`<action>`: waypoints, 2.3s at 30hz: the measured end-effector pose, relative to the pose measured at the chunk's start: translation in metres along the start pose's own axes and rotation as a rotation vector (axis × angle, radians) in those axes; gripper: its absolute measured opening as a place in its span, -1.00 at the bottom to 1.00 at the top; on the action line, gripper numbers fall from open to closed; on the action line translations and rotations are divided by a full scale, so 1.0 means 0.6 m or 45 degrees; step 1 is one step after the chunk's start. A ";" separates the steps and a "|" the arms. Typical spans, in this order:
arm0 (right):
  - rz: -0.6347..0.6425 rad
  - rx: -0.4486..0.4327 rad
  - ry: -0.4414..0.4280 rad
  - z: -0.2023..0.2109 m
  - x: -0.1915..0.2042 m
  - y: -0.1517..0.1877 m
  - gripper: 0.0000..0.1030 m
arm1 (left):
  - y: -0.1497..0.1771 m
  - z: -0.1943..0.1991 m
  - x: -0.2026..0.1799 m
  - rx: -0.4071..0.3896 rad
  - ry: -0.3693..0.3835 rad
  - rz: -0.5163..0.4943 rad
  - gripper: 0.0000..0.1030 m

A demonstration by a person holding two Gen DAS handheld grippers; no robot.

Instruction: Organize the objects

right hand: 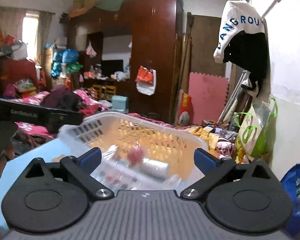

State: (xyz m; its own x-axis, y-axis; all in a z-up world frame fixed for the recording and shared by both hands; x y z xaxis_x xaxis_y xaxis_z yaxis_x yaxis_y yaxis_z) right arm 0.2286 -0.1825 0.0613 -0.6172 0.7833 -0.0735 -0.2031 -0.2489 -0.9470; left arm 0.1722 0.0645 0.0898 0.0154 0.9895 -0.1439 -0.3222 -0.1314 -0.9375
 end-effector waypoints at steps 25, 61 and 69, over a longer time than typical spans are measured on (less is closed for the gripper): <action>-0.116 -0.005 -0.208 0.010 0.132 0.174 0.76 | 0.208 0.067 0.073 0.186 -0.227 -0.096 0.74; -0.225 -0.103 -0.205 0.071 0.073 0.193 -0.03 | 0.221 0.087 0.038 0.113 -0.240 -0.141 -0.16; -0.219 -0.159 -0.197 0.087 0.069 0.186 -0.03 | 0.206 0.114 0.032 0.049 -0.198 -0.127 -0.16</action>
State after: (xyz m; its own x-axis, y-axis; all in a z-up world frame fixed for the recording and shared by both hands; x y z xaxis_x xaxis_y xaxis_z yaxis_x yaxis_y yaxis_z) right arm 0.1406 -0.2079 -0.0312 -0.6924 0.7095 0.1314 -0.2257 -0.0400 -0.9734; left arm 0.0677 0.0714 -0.0073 -0.0963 0.9953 0.0023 -0.3624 -0.0329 -0.9314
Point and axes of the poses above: each gripper's, at about its wrist camera, not at the fingertips, and z roughly against the way its jaws point, x to its left, y to its underside, the point moved 2 cm from there along -z, roughly the way its jaws point, and after that the axes turned 1 degree about -y, right-handed, at the moved point
